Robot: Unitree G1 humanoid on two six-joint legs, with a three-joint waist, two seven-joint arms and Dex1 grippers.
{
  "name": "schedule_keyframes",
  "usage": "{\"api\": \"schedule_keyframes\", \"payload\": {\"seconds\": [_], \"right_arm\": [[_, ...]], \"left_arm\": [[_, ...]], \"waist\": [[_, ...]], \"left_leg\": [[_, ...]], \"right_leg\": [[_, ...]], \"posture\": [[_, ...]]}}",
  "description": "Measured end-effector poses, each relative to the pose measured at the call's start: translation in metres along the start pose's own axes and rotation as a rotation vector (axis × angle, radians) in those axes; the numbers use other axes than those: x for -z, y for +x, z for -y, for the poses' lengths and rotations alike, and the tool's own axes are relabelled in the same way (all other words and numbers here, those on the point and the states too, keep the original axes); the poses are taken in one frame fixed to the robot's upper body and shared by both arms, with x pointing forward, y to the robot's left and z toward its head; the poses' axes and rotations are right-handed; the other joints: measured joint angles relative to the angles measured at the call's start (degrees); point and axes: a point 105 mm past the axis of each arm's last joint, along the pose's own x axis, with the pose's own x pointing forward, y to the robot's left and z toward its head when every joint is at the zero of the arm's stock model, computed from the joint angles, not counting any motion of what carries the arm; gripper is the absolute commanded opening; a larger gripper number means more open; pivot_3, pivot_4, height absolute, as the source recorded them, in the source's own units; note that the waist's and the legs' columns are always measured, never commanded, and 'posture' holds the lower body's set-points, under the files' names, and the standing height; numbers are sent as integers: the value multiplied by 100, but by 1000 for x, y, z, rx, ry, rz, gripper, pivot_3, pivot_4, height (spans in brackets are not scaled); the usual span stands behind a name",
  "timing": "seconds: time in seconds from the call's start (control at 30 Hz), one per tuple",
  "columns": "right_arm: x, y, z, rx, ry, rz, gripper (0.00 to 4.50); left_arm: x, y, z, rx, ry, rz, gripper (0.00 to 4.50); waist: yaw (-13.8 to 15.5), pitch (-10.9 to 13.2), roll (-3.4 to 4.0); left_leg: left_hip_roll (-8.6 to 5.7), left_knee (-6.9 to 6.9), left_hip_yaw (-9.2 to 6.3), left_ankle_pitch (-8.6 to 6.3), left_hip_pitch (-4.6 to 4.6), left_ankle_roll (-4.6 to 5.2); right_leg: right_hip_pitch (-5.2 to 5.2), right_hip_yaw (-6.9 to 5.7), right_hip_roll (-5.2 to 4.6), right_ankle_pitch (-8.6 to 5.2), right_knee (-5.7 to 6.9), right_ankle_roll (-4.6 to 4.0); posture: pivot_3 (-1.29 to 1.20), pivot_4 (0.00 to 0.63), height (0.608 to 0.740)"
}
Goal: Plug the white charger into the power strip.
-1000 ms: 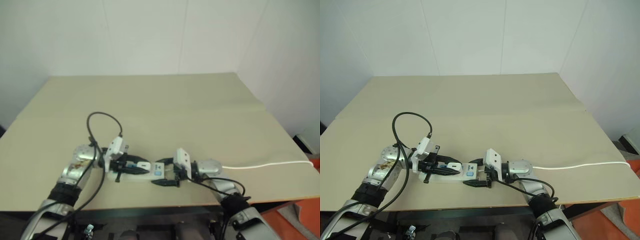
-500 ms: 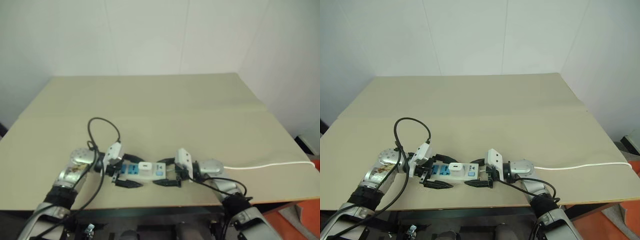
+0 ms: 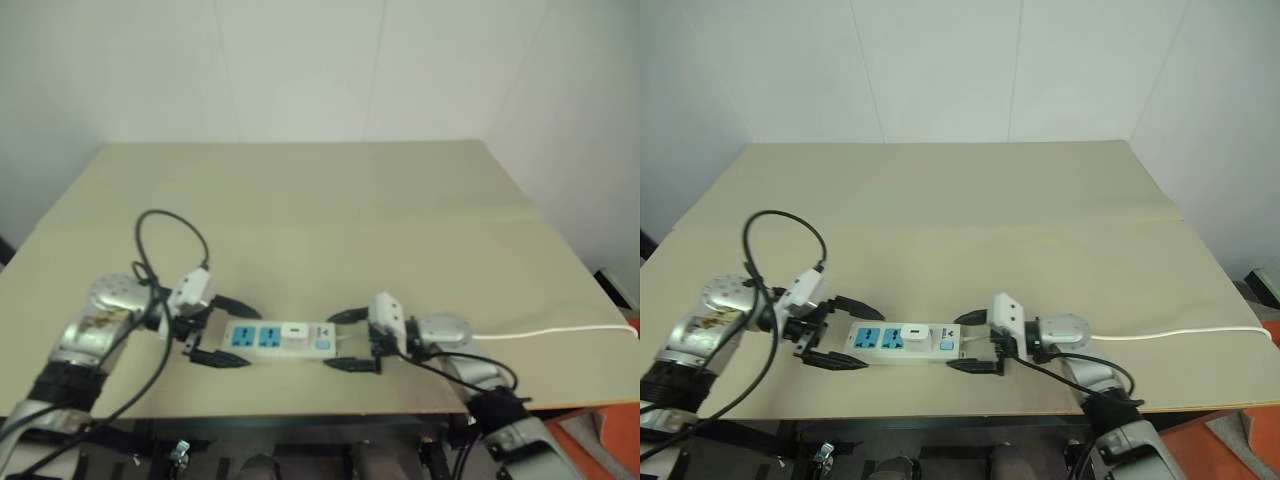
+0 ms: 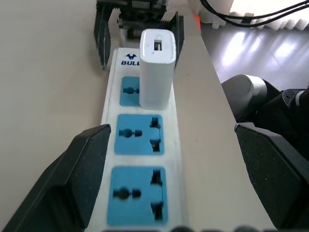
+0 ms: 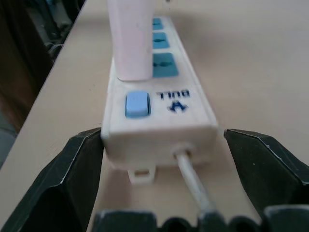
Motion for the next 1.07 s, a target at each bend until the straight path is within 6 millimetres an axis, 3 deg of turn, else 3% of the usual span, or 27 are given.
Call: {"api": "schedule_keyframes", "payload": {"seconds": [0.13,0.3,0.5,0.63,1.07], "right_arm": [[-8,-30,0,79,-22,-18,4482],[-18,-84,0,180,-30,-84,4482],[-31,-121,-2,268,-23,-116,4482],[-36,-134,-5,294,-16,-140,4482],[-39,-140,-8,296,0,-149,4482]], "left_arm": [[-5,-12,8,-39,16,-2,4500],[-4,-40,22,-139,-15,-50,4500],[0,-67,36,-285,-47,-94,4500],[-4,-83,43,-347,-48,-116,4500],[-10,-76,48,-327,-41,-95,4500]], "waist": [[3,28,2],[-19,78,-9],[-23,101,-10],[-12,103,-12],[2,103,-12]], "left_leg": [[2,0,0,0,2,0],[4,0,3,0,4,0],[4,0,3,0,1,-1],[3,1,5,-1,4,-1],[4,1,8,-1,2,-2]], "right_leg": [[-1,-2,1,0,1,0],[-1,0,0,0,0,0],[-2,-2,-2,-1,-2,-2],[-1,-2,-5,-2,-3,-2],[-2,-2,-4,-1,-3,-1]], "posture": [[0,150,740],[0,150,740],[0,150,740],[0,150,740],[0,150,740]]}}
